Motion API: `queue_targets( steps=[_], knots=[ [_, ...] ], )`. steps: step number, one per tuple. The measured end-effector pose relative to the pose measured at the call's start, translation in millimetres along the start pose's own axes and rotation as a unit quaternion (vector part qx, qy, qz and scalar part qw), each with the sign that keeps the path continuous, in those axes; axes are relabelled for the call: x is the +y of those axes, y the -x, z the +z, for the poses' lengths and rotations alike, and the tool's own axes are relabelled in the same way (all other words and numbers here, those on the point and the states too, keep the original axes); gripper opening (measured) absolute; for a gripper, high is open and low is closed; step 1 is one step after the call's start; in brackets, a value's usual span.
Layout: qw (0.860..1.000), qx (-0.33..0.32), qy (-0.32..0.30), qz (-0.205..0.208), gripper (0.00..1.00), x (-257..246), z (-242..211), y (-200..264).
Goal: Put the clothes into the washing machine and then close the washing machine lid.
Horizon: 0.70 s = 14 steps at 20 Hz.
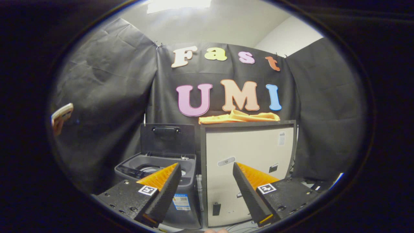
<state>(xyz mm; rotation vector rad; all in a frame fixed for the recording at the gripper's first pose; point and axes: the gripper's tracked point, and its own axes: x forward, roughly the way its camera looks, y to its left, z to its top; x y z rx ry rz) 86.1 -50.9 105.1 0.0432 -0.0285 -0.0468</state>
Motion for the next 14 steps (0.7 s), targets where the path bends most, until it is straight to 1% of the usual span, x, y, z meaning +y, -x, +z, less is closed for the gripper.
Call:
queue_targets(
  steps=[3, 9, 14],
  knots=[
    [1.0, -0.005, -0.003, -0.007, 0.97, -11.0, 24.2, -17.5],
    [1.0, 0.008, -0.001, -0.024, 0.97, -27.8, 54.2, -54.6],
    [0.999, 0.028, 0.012, -0.038, 0.97, -42.9, 85.6, -104.1]
  ],
)
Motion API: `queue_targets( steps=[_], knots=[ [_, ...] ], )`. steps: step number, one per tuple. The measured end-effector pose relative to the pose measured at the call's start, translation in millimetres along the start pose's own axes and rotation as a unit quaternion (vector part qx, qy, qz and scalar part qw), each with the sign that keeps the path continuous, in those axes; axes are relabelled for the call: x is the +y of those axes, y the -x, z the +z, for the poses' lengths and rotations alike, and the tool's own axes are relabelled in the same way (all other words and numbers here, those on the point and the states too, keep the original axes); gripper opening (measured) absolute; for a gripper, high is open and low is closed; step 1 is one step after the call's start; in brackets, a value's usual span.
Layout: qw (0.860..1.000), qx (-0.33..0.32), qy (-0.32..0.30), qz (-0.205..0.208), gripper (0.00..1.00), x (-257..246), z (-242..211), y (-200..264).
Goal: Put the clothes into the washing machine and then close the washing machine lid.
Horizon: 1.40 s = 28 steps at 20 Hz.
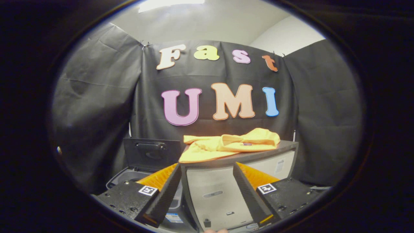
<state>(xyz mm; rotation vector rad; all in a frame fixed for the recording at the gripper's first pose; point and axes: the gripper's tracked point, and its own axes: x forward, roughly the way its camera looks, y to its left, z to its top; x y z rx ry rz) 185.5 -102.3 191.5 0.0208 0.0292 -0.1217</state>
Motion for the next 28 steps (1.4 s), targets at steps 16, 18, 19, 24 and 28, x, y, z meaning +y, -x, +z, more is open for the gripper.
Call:
queue_targets(
  steps=[16, 18, 19, 24, 28],
  knots=[
    [0.988, 0.139, 0.039, -0.058, 0.97, -65.6, 12.5, -156.8],
    [0.983, 0.163, 0.046, -0.065, 0.97, -76.1, 3.0, -166.5],
    [0.981, 0.182, 0.039, -0.06, 0.97, -75.3, -4.6, -171.3],
    [0.968, 0.235, 0.069, -0.05, 0.97, -75.6, -36.5, -183.8],
    [0.967, 0.244, 0.044, -0.058, 0.87, -76.3, -42.3, -190.4]
  ],
)
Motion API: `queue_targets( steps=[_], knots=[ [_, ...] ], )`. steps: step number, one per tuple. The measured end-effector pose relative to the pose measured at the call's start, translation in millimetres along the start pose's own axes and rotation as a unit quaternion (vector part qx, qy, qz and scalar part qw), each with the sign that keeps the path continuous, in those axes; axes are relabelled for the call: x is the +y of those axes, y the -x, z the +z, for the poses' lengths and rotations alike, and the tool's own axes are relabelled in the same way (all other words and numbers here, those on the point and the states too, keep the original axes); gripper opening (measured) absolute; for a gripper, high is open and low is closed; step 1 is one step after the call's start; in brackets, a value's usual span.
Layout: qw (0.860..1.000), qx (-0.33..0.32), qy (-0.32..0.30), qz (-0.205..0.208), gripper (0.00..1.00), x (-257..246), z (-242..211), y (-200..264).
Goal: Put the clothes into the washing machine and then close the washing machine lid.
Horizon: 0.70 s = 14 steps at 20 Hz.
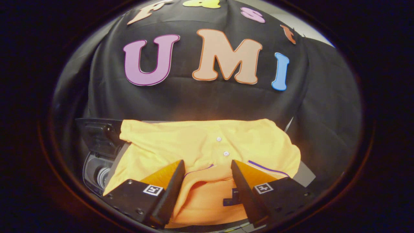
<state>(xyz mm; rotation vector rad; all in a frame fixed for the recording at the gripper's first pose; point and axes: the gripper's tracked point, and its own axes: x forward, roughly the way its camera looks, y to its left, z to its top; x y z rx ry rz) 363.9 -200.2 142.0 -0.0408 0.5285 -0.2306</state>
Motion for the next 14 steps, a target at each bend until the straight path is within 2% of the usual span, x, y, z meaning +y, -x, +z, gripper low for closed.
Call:
queue_targets(
  steps=[4, 5, 7, 9, 14],
  knots=[
    [0.998, 0.008, 0.05, -0.035, 0.26, -8.6, 0.6, 4.5],
    [0.998, 0.01, 0.047, -0.037, 0.18, -7.4, 0.9, 4.8],
    [0.999, 0.007, 0.016, -0.026, 0.08, -1.9, 3.0, 8.9],
    [1.0, -0.012, -0.023, 0.0, 0.05, 11.4, 7.6, 11.3],
    [0.997, -0.049, -0.047, 0.025, 0.04, 34.7, 34.4, 28.8]
  ],
)
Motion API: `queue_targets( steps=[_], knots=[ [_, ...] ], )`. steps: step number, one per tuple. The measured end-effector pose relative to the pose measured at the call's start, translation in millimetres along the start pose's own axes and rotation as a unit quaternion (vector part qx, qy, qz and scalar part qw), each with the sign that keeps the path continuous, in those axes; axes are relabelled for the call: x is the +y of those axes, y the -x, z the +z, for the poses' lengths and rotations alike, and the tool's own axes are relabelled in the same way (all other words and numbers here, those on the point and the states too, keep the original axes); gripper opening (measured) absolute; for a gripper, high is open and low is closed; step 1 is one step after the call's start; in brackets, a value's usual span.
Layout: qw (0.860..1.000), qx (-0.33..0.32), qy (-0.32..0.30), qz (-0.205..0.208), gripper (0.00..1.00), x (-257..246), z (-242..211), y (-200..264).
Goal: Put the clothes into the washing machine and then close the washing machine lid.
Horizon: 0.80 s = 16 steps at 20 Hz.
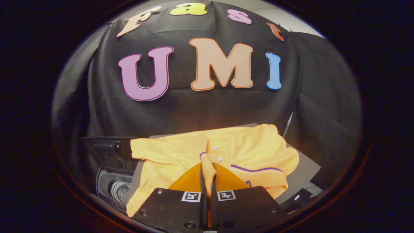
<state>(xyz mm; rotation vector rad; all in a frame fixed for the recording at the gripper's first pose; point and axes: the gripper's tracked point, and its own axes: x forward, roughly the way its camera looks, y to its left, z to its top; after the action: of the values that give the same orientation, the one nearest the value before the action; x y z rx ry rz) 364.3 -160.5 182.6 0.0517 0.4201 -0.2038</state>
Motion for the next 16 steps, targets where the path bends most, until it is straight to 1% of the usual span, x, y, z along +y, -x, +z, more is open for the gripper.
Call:
queue_targets(
  steps=[2, 5, 8, 11, 16],
  knots=[
    [1.0, -0.017, -0.005, 0.019, 0.05, 18.8, 16.8, 4.0],
    [0.998, -0.032, -0.029, 0.046, 0.04, 48.0, 40.1, 14.0],
    [0.996, -0.041, -0.035, 0.077, 0.04, 84.8, 51.1, 20.1],
    [0.992, -0.043, -0.041, 0.114, 0.04, 130.5, 55.6, 26.2],
    [0.985, -0.016, -0.031, 0.168, 0.04, 209.0, 39.2, 30.8]
  ],
)
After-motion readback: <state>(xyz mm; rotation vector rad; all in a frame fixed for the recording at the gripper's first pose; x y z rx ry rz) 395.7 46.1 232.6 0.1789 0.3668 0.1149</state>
